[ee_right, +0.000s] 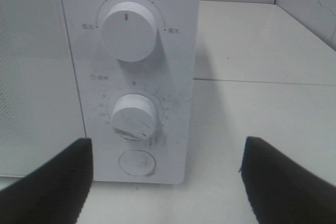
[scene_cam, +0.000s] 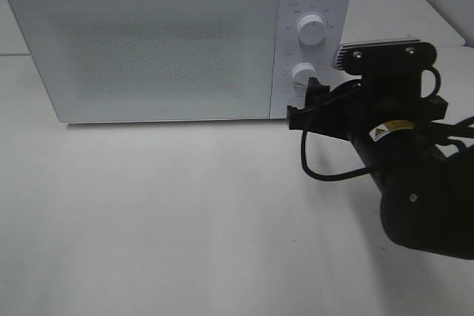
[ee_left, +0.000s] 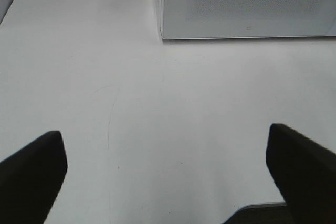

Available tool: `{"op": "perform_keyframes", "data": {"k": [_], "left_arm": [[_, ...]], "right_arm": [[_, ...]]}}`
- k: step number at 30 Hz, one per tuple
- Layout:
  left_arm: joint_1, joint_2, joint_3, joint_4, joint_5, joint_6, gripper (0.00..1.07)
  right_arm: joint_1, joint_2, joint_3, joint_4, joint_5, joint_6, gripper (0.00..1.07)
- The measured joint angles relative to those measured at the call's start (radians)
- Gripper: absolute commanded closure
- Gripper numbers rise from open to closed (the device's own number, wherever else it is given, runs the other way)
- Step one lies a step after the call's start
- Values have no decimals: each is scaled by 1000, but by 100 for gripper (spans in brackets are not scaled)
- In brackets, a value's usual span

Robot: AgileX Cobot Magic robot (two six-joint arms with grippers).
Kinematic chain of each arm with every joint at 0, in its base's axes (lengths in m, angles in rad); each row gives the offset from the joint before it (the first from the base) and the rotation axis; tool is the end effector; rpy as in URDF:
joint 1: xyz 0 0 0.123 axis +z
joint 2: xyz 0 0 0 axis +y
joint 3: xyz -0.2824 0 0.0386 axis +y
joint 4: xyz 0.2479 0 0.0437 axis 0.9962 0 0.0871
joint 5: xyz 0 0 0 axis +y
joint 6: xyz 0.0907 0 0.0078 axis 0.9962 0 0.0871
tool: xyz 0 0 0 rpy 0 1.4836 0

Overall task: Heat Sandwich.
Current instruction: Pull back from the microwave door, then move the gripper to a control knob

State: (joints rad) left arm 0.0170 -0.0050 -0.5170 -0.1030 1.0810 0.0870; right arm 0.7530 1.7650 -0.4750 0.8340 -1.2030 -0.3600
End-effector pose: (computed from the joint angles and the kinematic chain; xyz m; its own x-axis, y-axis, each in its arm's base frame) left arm -0.0086 -0.0084 0.2805 -0.4497 0.0306 -0.8927 0.0813 0.9967 -0.0068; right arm 0.2386 0.1375 0.1564 -0.1109 -0.0867 -0.9900 0.0061 0.9961 -0.0880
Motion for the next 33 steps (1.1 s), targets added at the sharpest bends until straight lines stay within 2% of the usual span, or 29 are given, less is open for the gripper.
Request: {"op": "perform_keyframes", "data": {"k": [15, 33], "left_arm": [[0, 0, 0, 0, 0, 0, 9], [0, 0, 0, 0, 0, 0, 9]], "right_arm": [[18, 169, -213, 5, -2, -14, 31], [-51, 302, -331, -10, -6, 46, 31]]}}
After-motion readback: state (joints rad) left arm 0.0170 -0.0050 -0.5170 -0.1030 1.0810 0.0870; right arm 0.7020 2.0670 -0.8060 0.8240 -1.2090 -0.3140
